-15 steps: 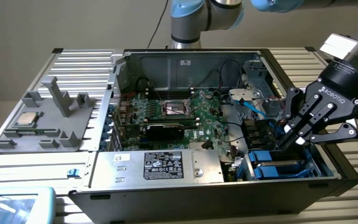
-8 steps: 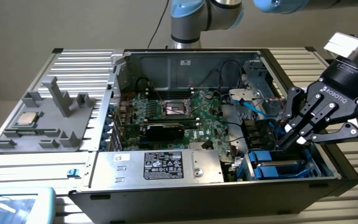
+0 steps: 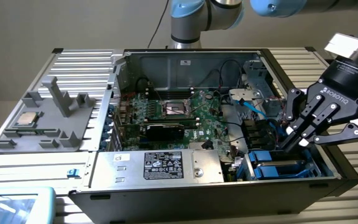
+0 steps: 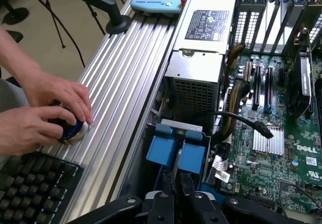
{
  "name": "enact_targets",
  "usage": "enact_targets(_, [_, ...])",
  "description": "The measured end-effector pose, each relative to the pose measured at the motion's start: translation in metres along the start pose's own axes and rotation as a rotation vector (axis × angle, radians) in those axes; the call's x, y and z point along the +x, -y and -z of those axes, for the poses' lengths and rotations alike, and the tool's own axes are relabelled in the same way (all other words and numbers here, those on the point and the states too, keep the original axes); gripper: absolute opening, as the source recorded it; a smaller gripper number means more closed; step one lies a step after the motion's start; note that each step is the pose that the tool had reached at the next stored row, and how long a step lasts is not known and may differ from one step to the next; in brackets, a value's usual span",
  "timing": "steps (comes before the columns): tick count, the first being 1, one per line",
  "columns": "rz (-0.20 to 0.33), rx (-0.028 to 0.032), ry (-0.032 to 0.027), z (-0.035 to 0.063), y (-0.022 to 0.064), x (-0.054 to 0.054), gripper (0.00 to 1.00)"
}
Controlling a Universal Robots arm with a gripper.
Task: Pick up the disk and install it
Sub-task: 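Insert the first disk wire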
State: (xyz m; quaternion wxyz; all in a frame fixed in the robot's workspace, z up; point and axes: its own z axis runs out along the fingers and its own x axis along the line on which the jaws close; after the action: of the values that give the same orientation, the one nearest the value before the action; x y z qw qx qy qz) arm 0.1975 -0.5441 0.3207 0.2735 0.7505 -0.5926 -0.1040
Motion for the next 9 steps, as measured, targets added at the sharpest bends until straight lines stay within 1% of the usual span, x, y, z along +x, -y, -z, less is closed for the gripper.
enact_targets(2, [0.014, 0.0012, -0.0088, 0.0001, 0.0001, -0.0007, 0.16])
enact_targets(3, [0.021, 0.0011, -0.0123, 0.0001, 0.0002, -0.0011, 0.16])
enact_targets(4, [0.027, -0.0002, -0.0150, 0.0001, 0.0003, -0.0015, 0.16])
enact_targets(7, [0.040, -0.0076, -0.0207, 0.0004, 0.0008, -0.0032, 0.16])
enact_targets(9, [0.046, -0.0134, -0.0219, 0.0007, 0.0014, -0.0055, 0.16])
